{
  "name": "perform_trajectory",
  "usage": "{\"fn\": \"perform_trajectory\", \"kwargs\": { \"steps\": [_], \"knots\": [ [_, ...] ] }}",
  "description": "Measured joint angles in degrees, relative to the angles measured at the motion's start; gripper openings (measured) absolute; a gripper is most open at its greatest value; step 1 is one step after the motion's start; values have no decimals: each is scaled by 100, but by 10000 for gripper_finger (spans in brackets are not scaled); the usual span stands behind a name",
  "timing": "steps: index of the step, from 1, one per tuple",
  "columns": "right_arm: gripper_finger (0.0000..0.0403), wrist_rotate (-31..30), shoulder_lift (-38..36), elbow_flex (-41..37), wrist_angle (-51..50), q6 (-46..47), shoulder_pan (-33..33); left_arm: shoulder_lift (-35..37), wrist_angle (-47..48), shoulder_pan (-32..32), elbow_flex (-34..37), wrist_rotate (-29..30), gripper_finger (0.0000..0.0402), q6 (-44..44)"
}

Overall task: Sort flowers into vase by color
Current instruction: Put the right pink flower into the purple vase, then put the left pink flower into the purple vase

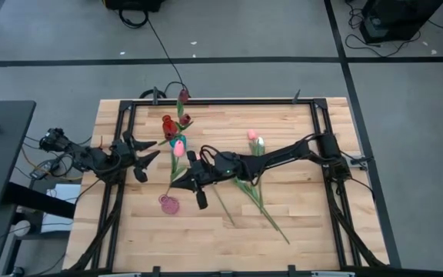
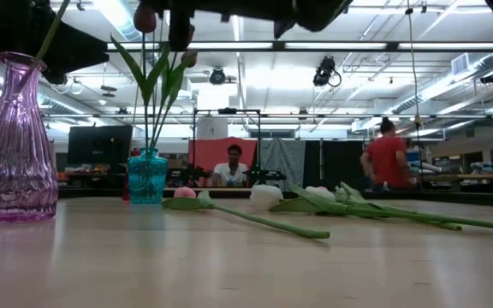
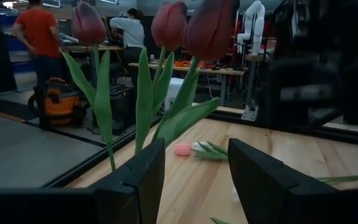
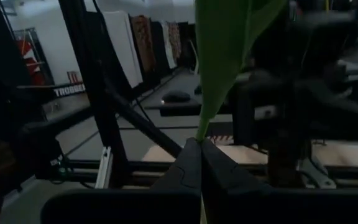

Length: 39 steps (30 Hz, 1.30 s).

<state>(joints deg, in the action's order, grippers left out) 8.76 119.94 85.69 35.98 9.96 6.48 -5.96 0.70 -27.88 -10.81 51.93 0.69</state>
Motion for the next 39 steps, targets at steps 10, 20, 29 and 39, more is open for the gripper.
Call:
{"fn": "perform_trajectory", "kwargs": {
  "steps": [10, 20, 29, 39],
  "knots": [
    [89, 362, 568, 510, -521, 138, -41, 0, -3, 2, 0, 49, 182, 4],
    [201, 346, 261, 1514, -4710, -150, -50, 0, 35, 0, 0, 46, 182, 2],
    [208, -1126, -97, 1667, -6918, 70, 186, 4, 101, 1, 0, 47, 182, 104],
    [189, -2070, -16, 1026, -7632, 1938, 252, 2, 87, 2, 0, 64, 182, 123]
  ]
}}
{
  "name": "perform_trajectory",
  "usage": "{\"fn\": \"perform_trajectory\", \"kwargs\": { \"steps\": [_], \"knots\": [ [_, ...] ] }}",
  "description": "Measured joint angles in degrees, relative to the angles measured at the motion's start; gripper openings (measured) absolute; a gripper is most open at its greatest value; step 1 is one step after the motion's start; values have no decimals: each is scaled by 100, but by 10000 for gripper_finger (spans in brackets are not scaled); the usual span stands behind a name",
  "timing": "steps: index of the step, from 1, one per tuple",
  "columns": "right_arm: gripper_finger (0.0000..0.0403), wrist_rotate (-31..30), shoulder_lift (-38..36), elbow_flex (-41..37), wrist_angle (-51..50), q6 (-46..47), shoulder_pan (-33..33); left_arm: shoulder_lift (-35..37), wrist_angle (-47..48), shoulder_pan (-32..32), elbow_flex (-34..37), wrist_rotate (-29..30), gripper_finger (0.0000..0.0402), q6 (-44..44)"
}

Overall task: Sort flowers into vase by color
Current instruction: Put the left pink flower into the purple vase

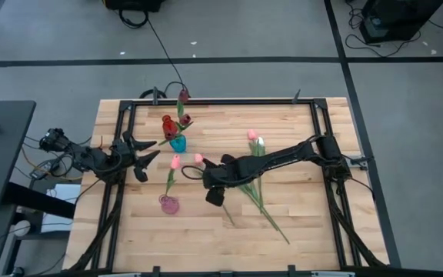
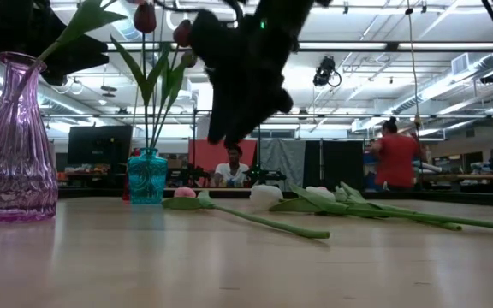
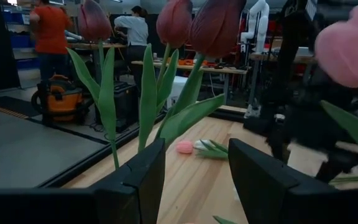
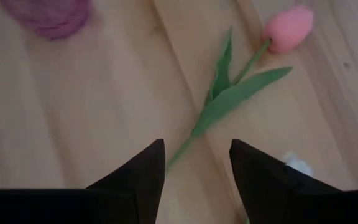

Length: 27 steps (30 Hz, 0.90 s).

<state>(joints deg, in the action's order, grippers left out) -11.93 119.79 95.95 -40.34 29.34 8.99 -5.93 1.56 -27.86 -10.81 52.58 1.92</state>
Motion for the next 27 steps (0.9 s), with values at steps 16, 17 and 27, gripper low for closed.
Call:
{"fn": "perform_trajectory", "kwargs": {
  "steps": [16, 17, 27],
  "knots": [
    [153, -43, 14, -1701, 2463, -89, -101, 0, -37, 0, 0, 0, 182, 28],
    [153, -37, 15, -1719, 2477, -96, -107, 0, -39, -2, 0, 0, 182, 28],
    [153, 346, 13, -1942, 2784, -81, -125, 0, -37, 0, 0, 0, 182, 28]
  ]
}}
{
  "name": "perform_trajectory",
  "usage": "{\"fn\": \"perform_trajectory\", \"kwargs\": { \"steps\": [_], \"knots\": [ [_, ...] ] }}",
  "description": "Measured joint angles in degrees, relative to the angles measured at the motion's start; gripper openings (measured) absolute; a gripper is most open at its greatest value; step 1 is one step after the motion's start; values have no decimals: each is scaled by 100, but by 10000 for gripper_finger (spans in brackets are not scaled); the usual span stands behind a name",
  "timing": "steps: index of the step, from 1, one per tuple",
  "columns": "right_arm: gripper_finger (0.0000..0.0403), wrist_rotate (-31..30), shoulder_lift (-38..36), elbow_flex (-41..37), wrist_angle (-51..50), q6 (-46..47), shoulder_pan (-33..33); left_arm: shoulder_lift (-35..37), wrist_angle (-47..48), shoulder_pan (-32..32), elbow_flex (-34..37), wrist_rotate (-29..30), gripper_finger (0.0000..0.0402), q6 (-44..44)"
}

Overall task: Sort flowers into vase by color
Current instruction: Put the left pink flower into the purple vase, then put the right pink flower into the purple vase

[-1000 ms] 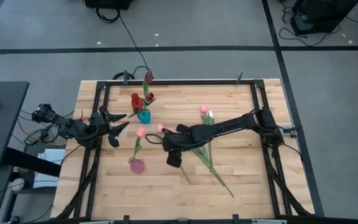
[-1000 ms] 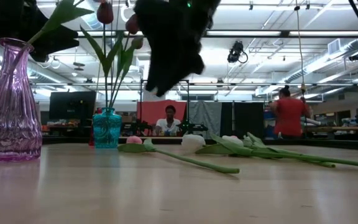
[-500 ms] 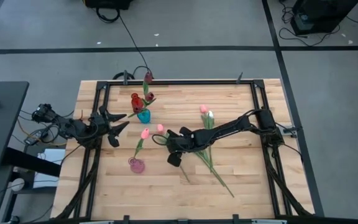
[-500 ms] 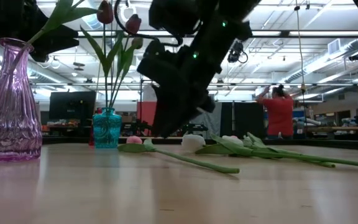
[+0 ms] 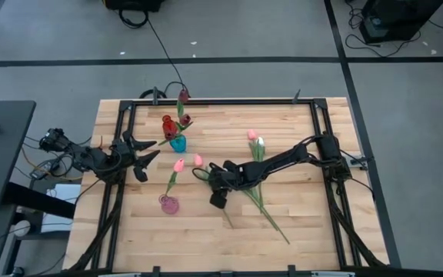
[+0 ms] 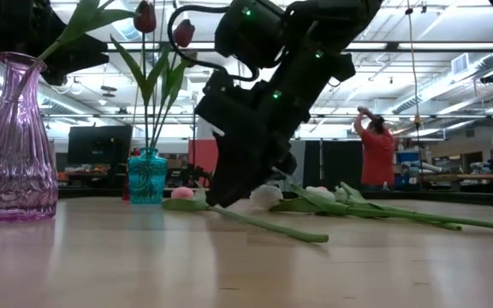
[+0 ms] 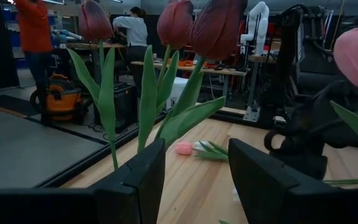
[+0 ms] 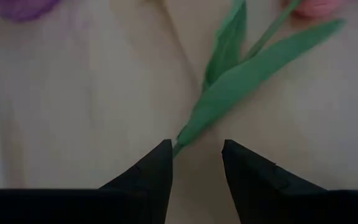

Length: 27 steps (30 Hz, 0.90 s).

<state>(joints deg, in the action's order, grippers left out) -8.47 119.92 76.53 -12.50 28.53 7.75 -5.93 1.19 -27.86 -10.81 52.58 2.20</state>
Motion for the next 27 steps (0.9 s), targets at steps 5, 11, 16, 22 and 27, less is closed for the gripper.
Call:
{"fn": "perform_trajectory", "kwargs": {
  "steps": [5, 11, 16, 22, 27],
  "knots": [
    [150, 104, 0, -20, -174, 21, 4, 0, 0, 0, 0, -2, 182, 2],
    [115, 270, 148, 9, -342, -18, 11, 0, 7, 0, 0, 0, 182, 2],
    [47, 166, 185, 31, -466, -20, -11, -2, 12, 0, 0, -2, 182, 0],
    [12, 215, 94, 246, -774, -128, -54, -2, 29, -2, 0, -2, 182, 2],
    [6, 27, -224, 429, -1259, -295, -63, -2, 50, -2, 0, 0, 182, -2]
  ]
}}
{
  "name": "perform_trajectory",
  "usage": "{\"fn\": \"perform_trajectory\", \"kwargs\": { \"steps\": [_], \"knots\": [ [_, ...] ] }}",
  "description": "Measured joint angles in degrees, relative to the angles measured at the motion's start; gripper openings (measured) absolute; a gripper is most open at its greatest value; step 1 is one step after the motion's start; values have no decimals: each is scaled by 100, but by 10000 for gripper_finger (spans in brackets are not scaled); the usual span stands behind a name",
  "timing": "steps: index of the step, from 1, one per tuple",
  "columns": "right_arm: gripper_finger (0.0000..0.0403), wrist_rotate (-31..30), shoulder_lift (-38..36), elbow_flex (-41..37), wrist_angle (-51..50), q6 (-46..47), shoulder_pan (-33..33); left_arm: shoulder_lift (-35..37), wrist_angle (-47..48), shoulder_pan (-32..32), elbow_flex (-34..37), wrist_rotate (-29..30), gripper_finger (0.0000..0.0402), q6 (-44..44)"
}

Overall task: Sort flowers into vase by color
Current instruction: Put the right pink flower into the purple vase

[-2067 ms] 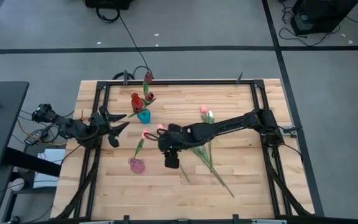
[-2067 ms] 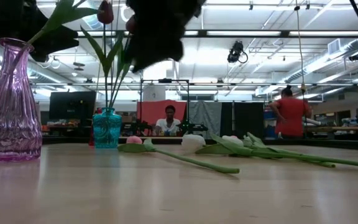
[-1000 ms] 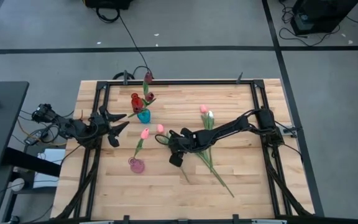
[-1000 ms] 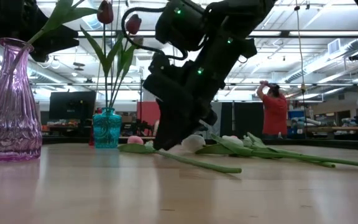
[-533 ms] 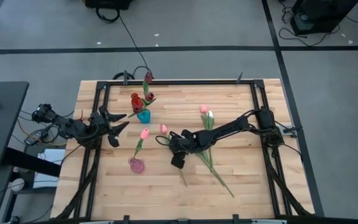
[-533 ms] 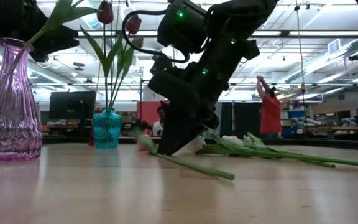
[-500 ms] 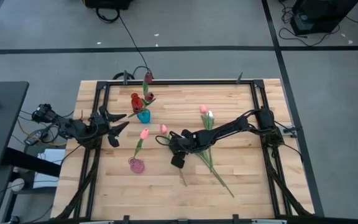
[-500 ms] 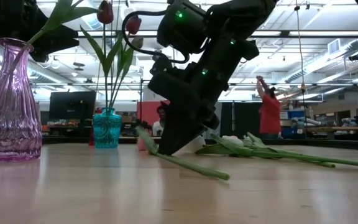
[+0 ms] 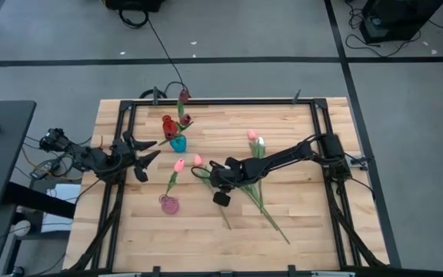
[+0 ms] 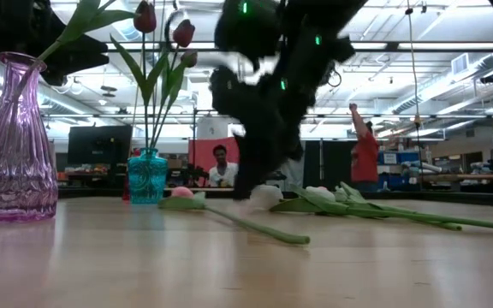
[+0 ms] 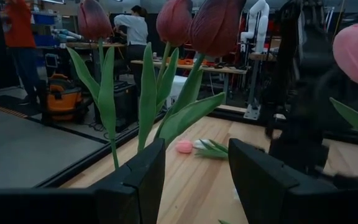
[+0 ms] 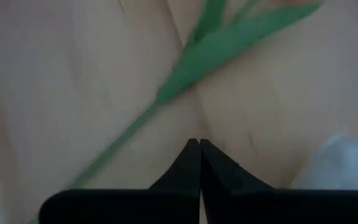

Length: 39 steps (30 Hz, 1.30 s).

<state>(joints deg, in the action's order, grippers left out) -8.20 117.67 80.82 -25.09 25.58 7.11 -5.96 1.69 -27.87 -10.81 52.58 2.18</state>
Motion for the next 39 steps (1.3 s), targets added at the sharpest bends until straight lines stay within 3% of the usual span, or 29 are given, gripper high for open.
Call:
{"fn": "perform_trajectory", "kwargs": {
  "steps": [7, 13, 20, 24, 31, 39],
  "knots": [
    [10, -269, -364, 4, -788, 130, 68, 2, 0, -1, 0, 46, 182, -3],
    [57, -249, -657, 4, -2834, 1308, 25, 0, 1, 0, 0, 48, 182, 0],
    [87, -420, -910, -124, -4155, 2062, -70, 0, -2, 0, 0, 49, 182, 2],
    [87, -410, -1082, -543, -3903, 2126, -393, 0, -2, 1, 0, 50, 182, 4],
    [104, 243, -1063, -1184, -2720, 1897, -844, 0, 0, -1, 0, 51, 182, 2],
    [147, 201, -1046, -1215, -2686, 1977, -914, 0, 0, 0, 0, 52, 182, 4]
  ]
}}
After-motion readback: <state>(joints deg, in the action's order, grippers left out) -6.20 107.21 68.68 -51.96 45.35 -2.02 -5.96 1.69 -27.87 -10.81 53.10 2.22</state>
